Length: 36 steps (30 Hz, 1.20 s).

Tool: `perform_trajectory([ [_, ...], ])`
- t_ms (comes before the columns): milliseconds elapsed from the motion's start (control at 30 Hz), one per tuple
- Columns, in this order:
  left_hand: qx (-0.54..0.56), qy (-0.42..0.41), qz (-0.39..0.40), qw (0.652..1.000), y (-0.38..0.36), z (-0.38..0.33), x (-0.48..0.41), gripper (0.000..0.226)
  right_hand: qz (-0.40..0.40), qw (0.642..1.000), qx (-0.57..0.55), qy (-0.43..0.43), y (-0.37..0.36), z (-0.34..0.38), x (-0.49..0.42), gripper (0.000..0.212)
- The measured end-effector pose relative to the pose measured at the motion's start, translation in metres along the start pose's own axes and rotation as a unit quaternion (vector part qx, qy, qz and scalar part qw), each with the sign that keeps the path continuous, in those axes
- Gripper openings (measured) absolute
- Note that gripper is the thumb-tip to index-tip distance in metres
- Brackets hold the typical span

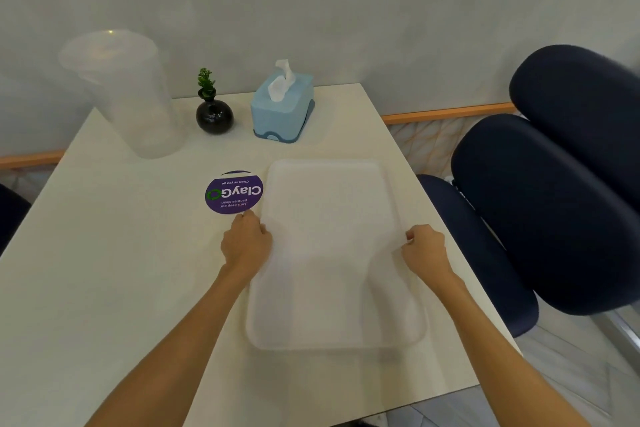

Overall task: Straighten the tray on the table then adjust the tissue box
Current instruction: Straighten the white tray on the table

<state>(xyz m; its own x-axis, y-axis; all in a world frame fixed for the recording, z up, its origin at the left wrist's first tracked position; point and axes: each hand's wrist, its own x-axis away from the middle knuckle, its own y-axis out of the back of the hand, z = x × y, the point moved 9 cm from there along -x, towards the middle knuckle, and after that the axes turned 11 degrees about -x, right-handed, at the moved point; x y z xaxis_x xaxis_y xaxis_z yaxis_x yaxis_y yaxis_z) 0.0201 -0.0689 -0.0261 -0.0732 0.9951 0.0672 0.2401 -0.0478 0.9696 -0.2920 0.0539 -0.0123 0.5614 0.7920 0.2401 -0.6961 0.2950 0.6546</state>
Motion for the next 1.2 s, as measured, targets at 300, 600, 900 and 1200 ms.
perform_trajectory([
  [300, 0.068, 0.030, 0.018, 0.997, -0.007, -0.037, 0.009, 0.023, 0.012, 0.998, 0.067, 0.017, 0.032, 0.010, -0.065, 0.044],
  [600, 0.050, 0.048, 0.002, 0.998, -0.008, -0.065, 0.011, 0.021, 0.053, 0.996, 0.066, 0.018, 0.038, -0.006, -0.094, 0.036],
  [900, 0.036, 0.061, -0.001, 0.997, -0.011, -0.066, 0.018, 0.018, 0.080, 0.994, 0.055, 0.043, 0.036, -0.013, -0.101, 0.026],
  [1200, 0.031, 0.056, -0.004, 0.998, -0.011, -0.065, 0.021, 0.016, 0.097, 0.993, 0.053, 0.051, 0.033, -0.017, -0.100, 0.010],
])
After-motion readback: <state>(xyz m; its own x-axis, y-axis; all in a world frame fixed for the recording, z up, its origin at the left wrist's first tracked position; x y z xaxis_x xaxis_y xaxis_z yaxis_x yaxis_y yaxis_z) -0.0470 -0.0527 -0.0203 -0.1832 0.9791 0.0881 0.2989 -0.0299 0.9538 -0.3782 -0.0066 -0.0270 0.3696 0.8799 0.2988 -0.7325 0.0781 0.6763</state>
